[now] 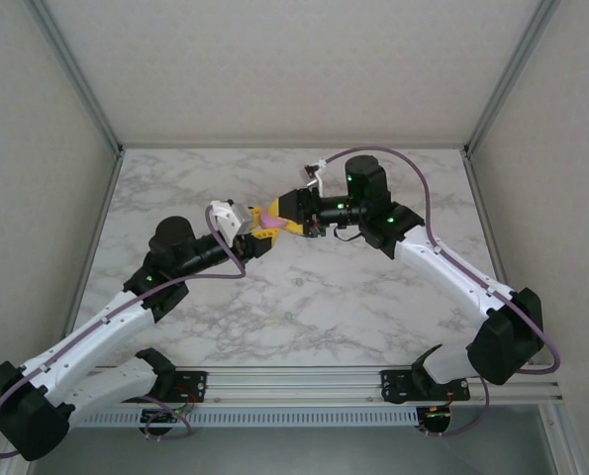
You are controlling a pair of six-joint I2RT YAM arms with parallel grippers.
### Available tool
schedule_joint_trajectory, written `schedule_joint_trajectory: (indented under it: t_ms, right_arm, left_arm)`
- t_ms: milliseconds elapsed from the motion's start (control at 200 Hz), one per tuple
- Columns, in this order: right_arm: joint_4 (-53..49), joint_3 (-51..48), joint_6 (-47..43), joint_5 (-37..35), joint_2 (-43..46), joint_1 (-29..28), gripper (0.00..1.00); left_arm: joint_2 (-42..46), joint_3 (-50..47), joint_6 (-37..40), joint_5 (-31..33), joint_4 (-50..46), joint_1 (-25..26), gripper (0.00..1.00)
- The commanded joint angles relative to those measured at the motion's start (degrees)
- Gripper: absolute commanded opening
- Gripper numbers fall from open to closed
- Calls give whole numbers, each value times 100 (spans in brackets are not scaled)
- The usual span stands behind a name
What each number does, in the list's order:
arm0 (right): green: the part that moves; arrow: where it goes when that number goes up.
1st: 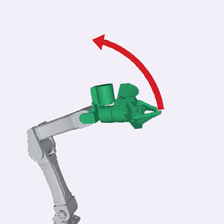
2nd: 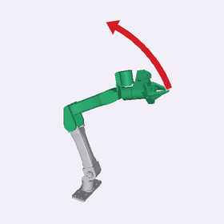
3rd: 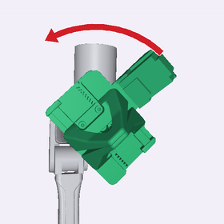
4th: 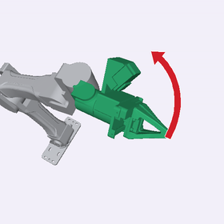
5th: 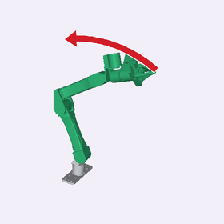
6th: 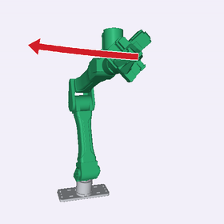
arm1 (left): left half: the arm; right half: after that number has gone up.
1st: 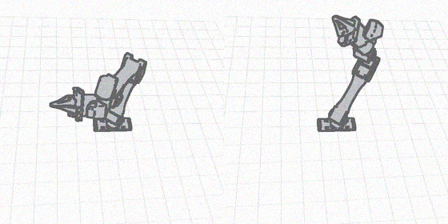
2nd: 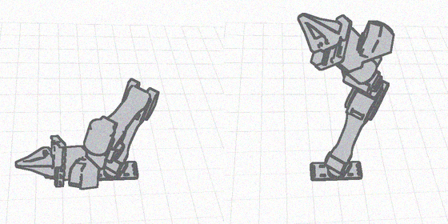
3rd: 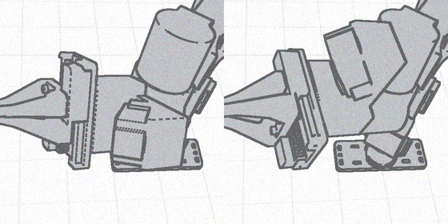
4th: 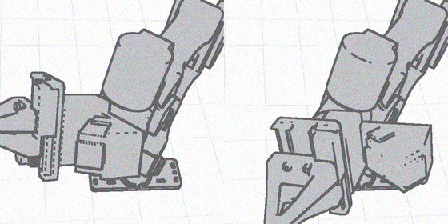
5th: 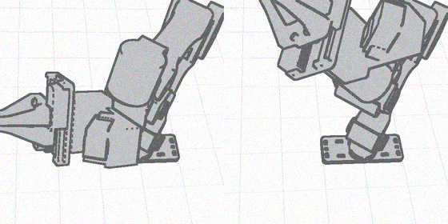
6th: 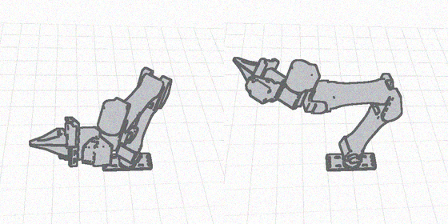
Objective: Insert wireless bluetooth earbuds into charging case
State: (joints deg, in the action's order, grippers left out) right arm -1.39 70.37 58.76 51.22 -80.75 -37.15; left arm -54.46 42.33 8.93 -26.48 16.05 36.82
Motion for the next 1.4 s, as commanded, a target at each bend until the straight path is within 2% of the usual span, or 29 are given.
schedule_joint_trajectory:
  t_ms: [0, 215, 405, 501, 546, 586, 661, 751, 946, 1076, 1221, 1397]
  right_arm:
    - [455, -136, 193, 351, 260, -17, 56]
    - [376, -220, 110, 281, 331, 35, 38]
    - [349, -378, 73, 2, 472, 133, 23]
    - [380, -495, 98, -162, 554, 181, 20]
    - [394, -545, 122, -263, 584, 192, 19]
    - [402, -597, 128, -377, 640, 210, 18]
    - [487, -726, 161, -607, 739, 262, 18]
    - [482, -920, 154, -910, 889, 370, 17]
    - [30, -1785, -293, -1828, 1216, 1082, 17]
    - [-904, -2251, -1017, -2733, 850, 1640, 17]
    - [28, -2822, -1119, -2407, 36, 2147, 18]
    - [176, -2467, -1601, -2106, -915, 2261, 19]
  left_arm:
    - [1, 188, -137, 42, 358, 16, 20]
    - [-57, 249, -72, -41, 258, 16, 21]
    - [-105, 342, 59, 1, -12, 19, 27]
    - [-134, 379, 122, 20, -159, 19, 33]
    - [-145, 398, 144, 19, -219, 18, 39]
    - [-162, 407, 149, 56, -254, 19, 48]
    - [-188, 432, 140, 221, -357, 19, 52]
    - [-194, 418, 134, 364, -436, 22, 62]
    - [-174, 382, 131, 511, -650, 18, 66]
    - [-81, 382, 94, 745, -880, 18, 67]
    - [134, 390, 17, 1414, -1268, 19, 67]
    - [181, 455, -331, 2178, -1759, -32, 70]
